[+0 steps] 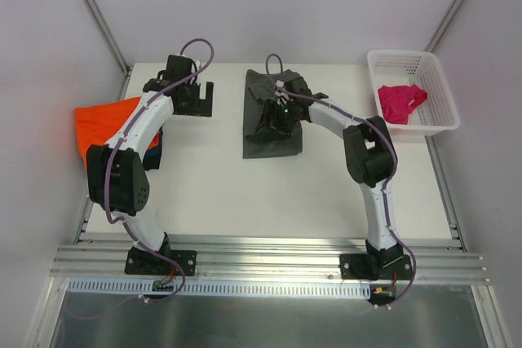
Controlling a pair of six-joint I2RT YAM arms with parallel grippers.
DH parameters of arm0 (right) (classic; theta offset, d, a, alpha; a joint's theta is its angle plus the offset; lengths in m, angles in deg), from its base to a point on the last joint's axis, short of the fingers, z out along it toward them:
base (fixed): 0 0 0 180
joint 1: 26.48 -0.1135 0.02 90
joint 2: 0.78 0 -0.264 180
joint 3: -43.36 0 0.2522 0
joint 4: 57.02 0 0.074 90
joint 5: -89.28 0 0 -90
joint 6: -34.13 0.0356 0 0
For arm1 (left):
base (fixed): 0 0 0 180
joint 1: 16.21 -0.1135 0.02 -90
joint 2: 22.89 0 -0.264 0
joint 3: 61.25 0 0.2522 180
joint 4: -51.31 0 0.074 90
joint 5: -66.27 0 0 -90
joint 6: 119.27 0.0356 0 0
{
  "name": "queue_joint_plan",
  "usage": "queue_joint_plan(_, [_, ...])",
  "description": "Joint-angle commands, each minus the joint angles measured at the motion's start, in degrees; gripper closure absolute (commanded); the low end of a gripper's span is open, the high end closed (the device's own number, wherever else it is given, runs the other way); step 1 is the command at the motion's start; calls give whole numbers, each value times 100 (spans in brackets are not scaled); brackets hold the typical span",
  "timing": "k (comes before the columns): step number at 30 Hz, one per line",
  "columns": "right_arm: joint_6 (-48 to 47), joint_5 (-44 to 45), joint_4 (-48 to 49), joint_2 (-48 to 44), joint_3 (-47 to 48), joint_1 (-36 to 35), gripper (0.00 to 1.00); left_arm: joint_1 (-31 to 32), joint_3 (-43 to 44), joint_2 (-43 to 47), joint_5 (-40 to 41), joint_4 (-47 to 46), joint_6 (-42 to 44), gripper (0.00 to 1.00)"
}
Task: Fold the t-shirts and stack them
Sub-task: Fold the folded rectangular tshirt in 1/3 of the way
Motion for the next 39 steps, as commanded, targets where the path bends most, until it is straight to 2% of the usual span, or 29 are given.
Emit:
queue_joint_plan(1, [-106,30,26,31,314,-31,34,-72,-54,257,88,67,-64,1])
queue_joint_plan(7, [-159,144,-1,312,779,-5,34,-107,-107,248,27,85,-82,1])
queue_joint_plan(18, [-361,601,166,1015,2457,197,32,-116,-309,336,-131,155,-117,1])
queue_joint_plan(21, [-501,698,166,1051,2538,224,32,-116,-441,380,-350,208,-196,1])
queue_joint_plan(29, [-1002,760,-1,-19,2047,452,32,-116,-766,485,-966,278,-591,1])
queue_joint_plan(34, [-1143,690,-246,-926,1300,777,31,-116,-1126,661,-1834,261,-881,1])
queue_joint_plan(39, [-1091,549,-466,-2014,-306,979,32,-125,-1522,424,-2679,156,-1216,2])
